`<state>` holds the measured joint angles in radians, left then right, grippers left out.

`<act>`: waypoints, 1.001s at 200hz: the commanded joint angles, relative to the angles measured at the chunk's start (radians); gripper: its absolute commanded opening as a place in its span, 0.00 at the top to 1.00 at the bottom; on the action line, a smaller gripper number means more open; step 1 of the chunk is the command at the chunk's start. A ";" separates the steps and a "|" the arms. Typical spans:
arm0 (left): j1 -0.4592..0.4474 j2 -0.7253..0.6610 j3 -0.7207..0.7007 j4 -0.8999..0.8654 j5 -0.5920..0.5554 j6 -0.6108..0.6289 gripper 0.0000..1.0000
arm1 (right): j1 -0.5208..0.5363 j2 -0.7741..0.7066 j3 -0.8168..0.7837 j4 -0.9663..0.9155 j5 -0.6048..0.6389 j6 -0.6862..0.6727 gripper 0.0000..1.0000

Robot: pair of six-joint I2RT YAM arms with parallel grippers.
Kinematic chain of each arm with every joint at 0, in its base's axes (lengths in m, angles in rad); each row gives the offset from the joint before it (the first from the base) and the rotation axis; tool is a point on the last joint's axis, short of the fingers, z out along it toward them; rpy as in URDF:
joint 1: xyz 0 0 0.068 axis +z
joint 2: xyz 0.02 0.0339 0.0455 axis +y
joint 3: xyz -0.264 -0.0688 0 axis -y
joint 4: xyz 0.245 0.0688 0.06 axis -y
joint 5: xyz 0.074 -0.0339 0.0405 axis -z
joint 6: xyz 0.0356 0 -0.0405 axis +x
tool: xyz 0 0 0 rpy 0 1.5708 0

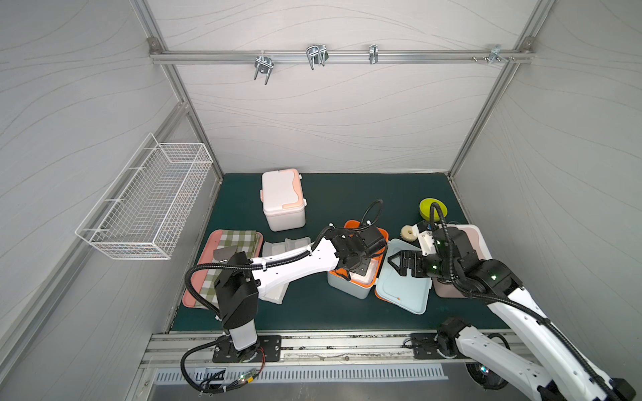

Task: Open first aid kits and take out gauze
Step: Place the compartment layer in the first aid kit, then pick up the gauze from the first aid kit.

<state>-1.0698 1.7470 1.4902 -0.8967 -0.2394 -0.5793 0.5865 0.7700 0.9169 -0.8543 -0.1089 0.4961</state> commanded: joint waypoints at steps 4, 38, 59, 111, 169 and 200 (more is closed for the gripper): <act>-0.002 0.018 0.034 0.013 -0.020 -0.011 1.00 | -0.006 -0.016 -0.011 -0.013 0.005 -0.016 0.01; -0.002 0.002 0.034 0.015 -0.008 -0.013 0.80 | -0.006 -0.012 -0.012 -0.011 0.002 -0.016 0.01; -0.004 -0.014 0.033 0.011 -0.011 -0.012 0.70 | -0.006 -0.010 -0.013 -0.008 -0.001 -0.016 0.01; -0.007 -0.030 0.029 0.005 -0.015 -0.013 0.78 | -0.006 -0.004 -0.015 -0.002 -0.008 -0.016 0.01; -0.010 -0.050 0.030 -0.005 -0.021 -0.010 1.00 | -0.006 0.006 -0.018 0.005 -0.018 -0.015 0.01; -0.010 -0.097 0.024 -0.003 -0.027 -0.010 1.00 | -0.006 0.015 -0.012 0.006 -0.026 -0.015 0.01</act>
<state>-1.0756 1.7149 1.4902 -0.8928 -0.2363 -0.5823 0.5865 0.7792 0.9092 -0.8536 -0.1158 0.4961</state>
